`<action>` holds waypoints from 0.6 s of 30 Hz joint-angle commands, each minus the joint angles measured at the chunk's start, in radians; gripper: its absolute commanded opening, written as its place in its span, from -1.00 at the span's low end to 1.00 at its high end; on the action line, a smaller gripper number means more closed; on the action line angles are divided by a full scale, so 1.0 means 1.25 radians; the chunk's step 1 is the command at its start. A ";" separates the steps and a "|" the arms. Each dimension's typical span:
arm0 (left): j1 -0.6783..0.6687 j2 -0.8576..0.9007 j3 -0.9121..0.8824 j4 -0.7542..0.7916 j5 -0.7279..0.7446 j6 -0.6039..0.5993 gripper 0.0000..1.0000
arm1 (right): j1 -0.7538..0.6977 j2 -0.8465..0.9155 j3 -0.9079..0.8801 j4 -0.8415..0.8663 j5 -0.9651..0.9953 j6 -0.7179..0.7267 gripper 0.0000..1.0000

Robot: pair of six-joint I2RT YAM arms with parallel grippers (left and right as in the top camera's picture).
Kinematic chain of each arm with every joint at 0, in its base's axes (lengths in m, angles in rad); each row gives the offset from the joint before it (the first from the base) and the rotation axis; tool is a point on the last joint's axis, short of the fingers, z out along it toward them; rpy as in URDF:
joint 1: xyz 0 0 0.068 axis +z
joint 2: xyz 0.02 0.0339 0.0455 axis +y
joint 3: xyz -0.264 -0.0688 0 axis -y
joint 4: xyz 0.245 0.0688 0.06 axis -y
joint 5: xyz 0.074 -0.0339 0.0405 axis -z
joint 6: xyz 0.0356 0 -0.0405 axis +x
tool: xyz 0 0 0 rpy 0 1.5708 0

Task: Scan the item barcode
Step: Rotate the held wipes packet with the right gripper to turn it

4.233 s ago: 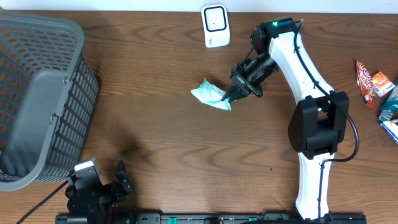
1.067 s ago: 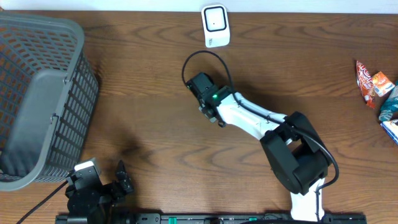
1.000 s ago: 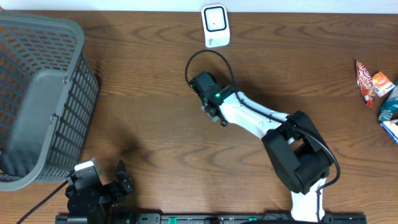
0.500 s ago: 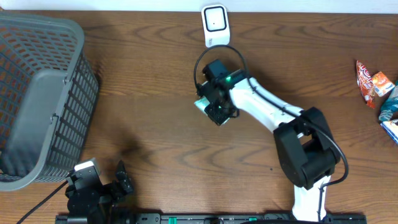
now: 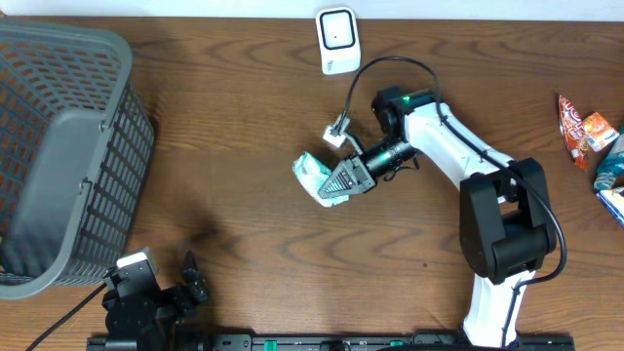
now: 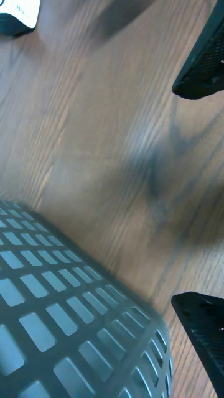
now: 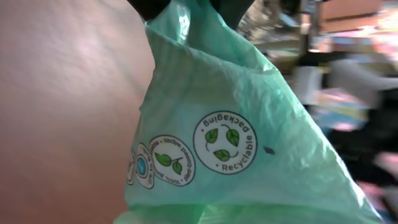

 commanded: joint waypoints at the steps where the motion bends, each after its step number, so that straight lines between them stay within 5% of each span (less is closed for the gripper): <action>1: -0.002 -0.002 -0.002 -0.002 -0.007 -0.001 0.98 | 0.005 -0.015 0.002 -0.020 -0.195 -0.081 -0.97; 18: -0.002 -0.002 -0.002 -0.002 -0.007 -0.001 0.97 | -0.003 -0.016 0.002 -0.063 -0.206 -0.112 -0.98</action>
